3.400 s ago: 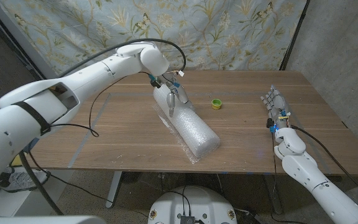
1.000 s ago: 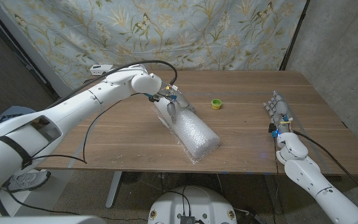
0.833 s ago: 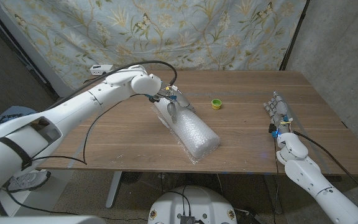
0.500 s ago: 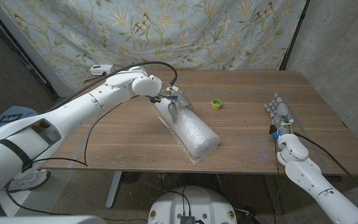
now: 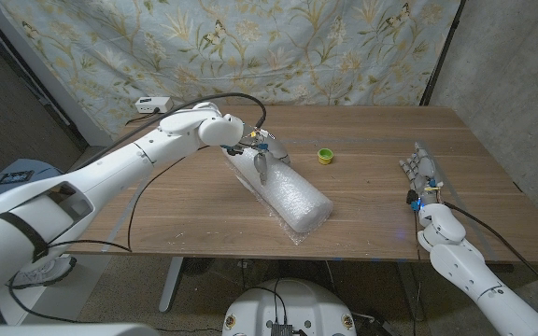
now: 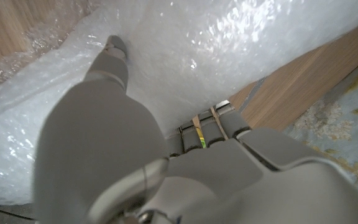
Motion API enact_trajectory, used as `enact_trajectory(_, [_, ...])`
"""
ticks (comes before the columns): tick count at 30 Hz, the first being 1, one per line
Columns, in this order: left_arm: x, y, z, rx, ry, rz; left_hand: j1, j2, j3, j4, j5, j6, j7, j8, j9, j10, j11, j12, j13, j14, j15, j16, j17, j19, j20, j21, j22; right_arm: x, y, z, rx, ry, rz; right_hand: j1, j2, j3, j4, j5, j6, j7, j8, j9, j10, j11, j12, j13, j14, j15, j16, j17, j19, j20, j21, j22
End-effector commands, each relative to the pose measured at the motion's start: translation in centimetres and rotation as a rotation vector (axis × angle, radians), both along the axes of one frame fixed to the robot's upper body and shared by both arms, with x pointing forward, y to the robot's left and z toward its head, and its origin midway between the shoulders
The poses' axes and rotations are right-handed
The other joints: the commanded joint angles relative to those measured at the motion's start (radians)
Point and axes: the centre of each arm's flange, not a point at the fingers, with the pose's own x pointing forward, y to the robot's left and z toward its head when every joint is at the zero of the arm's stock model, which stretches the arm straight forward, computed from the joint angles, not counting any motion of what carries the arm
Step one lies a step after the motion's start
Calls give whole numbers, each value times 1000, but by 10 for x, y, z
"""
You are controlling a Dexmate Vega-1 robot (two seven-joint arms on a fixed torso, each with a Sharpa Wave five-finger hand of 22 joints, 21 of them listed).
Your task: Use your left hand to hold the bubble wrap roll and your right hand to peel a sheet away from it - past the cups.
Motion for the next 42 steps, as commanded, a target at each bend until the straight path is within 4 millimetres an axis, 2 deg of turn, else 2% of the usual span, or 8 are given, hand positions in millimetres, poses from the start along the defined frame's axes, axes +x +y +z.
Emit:
enact_trajectory(1, [-6,0,9,-56,-24,-2,52,55,11,11,10,41,-8,13,2,104,-81,14,64,186,-152,-18,13,37,-17,24,1,-2,-3,-2,7,5,-7,-7,-1,6,1,-3,-4,-2,-2,4,-7,0,4,2,4,5,9,2,0,2,4,2])
enact_trajectory(3, [-8,0,11,-72,-24,-5,48,55,14,13,13,59,-18,13,3,129,-89,22,69,213,-160,-28,3,63,-43,42,1,-3,-3,-3,10,5,-8,-8,-1,6,1,-3,-4,-2,-1,4,-6,-1,5,2,4,5,9,2,1,2,4,2])
enact_trajectory(6, [-8,1,13,-81,-17,3,44,56,19,14,17,87,-17,16,3,144,-92,25,74,237,-168,-43,-9,80,-54,58,-1,-4,-3,-4,10,8,-10,-8,-1,6,1,-3,-4,-2,-1,4,-6,0,5,2,4,5,9,2,1,2,4,2])
enact_trajectory(18, [-11,2,22,-83,22,33,40,62,25,17,22,104,-20,14,3,158,-96,25,79,250,-171,-62,-18,78,-56,68,-4,-7,-4,-2,5,7,-17,-7,0,8,1,-3,-4,-3,0,4,-4,-2,6,2,4,4,10,2,1,2,5,2])
enact_trajectory(30, [-11,3,32,-120,63,62,31,69,24,20,25,104,-21,6,3,154,-88,18,84,249,-163,-72,-16,67,-52,74,-8,-11,-6,-6,12,14,-27,-7,0,9,0,-2,-4,-3,1,4,-5,-3,7,2,5,3,11,2,2,2,5,2])
enact_trajectory(42, [-20,-1,47,-214,127,64,24,74,22,22,27,113,-21,1,3,155,-83,13,88,252,-161,-75,-10,60,-49,80,-10,-15,-11,-7,4,15,-26,-6,1,10,0,-2,-4,-3,2,4,-5,-3,7,3,6,3,11,2,2,2,5,2])
